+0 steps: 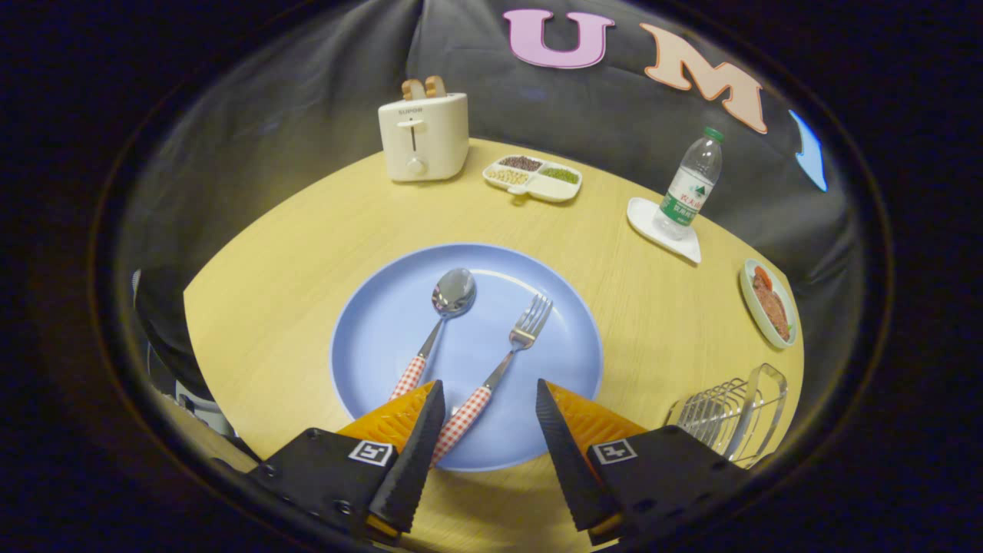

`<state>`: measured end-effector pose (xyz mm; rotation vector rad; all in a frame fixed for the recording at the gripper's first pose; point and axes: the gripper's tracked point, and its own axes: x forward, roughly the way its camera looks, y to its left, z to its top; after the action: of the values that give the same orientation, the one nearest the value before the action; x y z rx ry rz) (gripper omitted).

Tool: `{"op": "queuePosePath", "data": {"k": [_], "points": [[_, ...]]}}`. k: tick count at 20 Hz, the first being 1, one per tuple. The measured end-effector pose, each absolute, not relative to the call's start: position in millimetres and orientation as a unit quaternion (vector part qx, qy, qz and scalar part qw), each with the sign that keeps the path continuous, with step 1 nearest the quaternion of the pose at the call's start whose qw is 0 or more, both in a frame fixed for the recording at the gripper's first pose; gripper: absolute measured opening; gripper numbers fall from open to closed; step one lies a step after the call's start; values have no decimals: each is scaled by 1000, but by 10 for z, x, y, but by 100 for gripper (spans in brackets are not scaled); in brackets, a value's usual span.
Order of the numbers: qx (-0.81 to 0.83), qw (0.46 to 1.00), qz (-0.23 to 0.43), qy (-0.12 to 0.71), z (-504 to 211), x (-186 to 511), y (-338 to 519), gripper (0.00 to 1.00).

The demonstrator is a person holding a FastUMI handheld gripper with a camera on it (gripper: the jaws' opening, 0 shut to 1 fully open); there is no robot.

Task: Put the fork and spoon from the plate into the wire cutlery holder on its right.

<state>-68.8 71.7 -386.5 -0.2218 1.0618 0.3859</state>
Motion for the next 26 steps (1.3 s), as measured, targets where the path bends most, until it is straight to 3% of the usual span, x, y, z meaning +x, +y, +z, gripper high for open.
{"op": "queuePosePath", "data": {"k": [7,9,26], "points": [[-112,829,152,526,-3952,-669,567,16],[-106,825,143,536,-3929,-663,507,11],[-141,829,165,516,-2797,-325,-287,11]]}}
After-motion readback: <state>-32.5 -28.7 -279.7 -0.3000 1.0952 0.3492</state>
